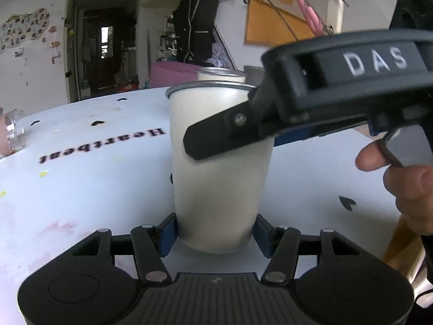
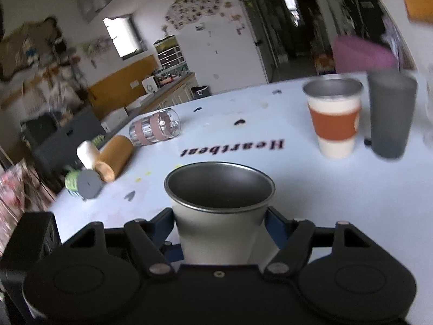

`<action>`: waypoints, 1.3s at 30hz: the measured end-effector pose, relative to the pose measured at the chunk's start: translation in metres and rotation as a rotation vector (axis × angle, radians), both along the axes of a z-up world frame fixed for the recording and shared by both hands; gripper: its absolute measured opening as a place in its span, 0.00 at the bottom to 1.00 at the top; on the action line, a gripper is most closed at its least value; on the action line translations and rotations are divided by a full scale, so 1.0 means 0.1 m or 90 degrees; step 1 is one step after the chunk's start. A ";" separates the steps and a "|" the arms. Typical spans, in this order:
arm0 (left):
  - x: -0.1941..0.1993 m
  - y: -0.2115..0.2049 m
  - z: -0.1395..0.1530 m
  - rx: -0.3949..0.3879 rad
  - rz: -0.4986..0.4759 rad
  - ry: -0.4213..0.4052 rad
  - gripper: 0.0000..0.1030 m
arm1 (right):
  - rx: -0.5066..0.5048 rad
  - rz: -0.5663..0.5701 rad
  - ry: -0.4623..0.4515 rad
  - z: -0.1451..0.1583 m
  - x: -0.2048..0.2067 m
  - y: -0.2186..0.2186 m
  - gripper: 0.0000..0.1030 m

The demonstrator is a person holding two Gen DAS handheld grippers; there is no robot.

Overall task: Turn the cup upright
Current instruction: 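Grasp the cream cup rim with the right gripper while the left gripper holds its base, then carry the upright cream cup with the right gripper beside the orange-sleeved cup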

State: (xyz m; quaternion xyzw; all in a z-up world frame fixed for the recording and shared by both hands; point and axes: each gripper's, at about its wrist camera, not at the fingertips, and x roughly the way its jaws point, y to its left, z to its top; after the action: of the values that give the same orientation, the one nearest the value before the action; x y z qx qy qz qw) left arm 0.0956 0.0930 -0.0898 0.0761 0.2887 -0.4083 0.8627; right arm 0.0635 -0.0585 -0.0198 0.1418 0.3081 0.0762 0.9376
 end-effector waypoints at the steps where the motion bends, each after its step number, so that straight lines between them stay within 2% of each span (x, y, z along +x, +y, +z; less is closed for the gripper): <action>1: 0.01 0.01 -0.01 -0.008 0.004 0.002 0.59 | -0.017 0.006 -0.006 0.00 0.02 0.02 0.71; 2: 0.02 0.03 -0.01 -0.012 0.012 0.003 0.67 | -0.035 0.011 -0.012 0.01 0.06 0.05 0.71; 3: 0.03 0.05 -0.01 -0.015 0.025 0.002 0.79 | -0.052 0.012 -0.018 0.02 0.10 0.06 0.71; 5: 0.03 0.12 -0.01 -0.023 0.042 -0.007 0.85 | -0.090 0.004 -0.028 0.05 0.21 0.08 0.71; 10: 0.07 0.33 -0.02 -0.039 0.077 0.001 0.85 | -0.117 -0.021 -0.059 0.01 0.57 0.03 0.71; 15: 0.10 0.52 -0.03 -0.056 0.122 0.007 0.85 | -0.200 -0.066 -0.106 0.00 0.95 0.03 0.71; 18: 0.12 0.57 -0.03 -0.060 0.136 0.010 0.85 | -0.202 -0.072 -0.118 -0.03 1.14 0.01 0.71; 28: 0.11 0.57 -0.02 -0.057 0.139 0.003 0.85 | -0.281 -0.118 -0.161 -0.23 1.46 0.10 0.71; 34: 0.12 0.58 -0.01 -0.060 0.145 0.000 0.85 | -0.257 -0.123 -0.154 -0.21 1.43 0.09 0.72; 39: 0.13 0.61 0.04 -0.069 0.158 -0.003 0.86 | -0.211 -0.117 -0.149 -0.16 1.34 0.04 0.80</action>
State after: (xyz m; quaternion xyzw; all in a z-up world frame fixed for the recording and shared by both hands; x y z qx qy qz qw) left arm 0.1082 0.1542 -0.0857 -0.0061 0.2712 -0.3132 0.9101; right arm 0.1975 -0.0547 -0.0355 0.0038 0.1913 -0.0451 0.9805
